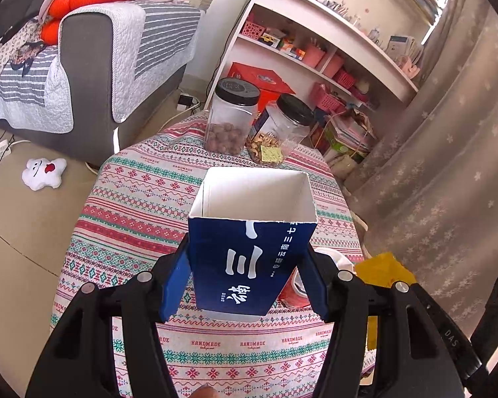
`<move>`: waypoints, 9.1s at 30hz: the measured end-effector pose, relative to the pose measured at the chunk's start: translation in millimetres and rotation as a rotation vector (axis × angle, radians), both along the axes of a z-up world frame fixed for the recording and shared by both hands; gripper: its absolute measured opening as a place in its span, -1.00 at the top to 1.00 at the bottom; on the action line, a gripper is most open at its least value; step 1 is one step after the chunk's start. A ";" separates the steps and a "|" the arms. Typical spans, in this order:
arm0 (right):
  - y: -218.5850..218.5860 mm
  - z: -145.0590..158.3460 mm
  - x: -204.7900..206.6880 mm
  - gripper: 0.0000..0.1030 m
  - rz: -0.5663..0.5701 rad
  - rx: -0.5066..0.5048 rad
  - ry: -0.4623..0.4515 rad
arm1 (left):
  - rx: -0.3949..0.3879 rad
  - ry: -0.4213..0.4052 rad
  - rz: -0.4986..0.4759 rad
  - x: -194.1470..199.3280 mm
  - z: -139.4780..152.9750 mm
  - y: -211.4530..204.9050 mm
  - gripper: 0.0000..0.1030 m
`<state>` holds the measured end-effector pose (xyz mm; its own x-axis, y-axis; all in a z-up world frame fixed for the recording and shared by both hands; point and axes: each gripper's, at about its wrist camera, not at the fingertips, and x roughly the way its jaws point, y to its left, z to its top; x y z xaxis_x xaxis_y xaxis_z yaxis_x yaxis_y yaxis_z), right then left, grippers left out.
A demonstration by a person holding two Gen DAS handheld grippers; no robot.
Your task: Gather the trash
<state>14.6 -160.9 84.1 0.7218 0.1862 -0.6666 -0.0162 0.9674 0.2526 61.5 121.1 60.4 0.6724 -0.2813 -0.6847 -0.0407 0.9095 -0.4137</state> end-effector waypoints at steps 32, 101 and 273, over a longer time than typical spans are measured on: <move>-243.2 -25.2 28.0 0.15 -0.542 -0.090 0.050 | 0.078 -0.048 -0.141 38.0 -0.2 -159.4 -0.15; -318.4 18.2 -13.6 -0.86 -0.858 -0.039 -0.125 | 0.509 0.203 -0.321 87.1 -102.0 -267.1 -0.49; -138.0 -57.4 124.6 -0.77 -0.052 0.194 0.208 | -0.649 0.568 0.257 206.1 -144.8 -55.0 -0.67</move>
<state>139.2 -298.9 26.7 0.5853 0.2913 -0.7567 0.1035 0.8988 0.4261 267.6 66.1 -84.5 0.3765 -0.6161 -0.6918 -0.5657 0.4385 -0.6984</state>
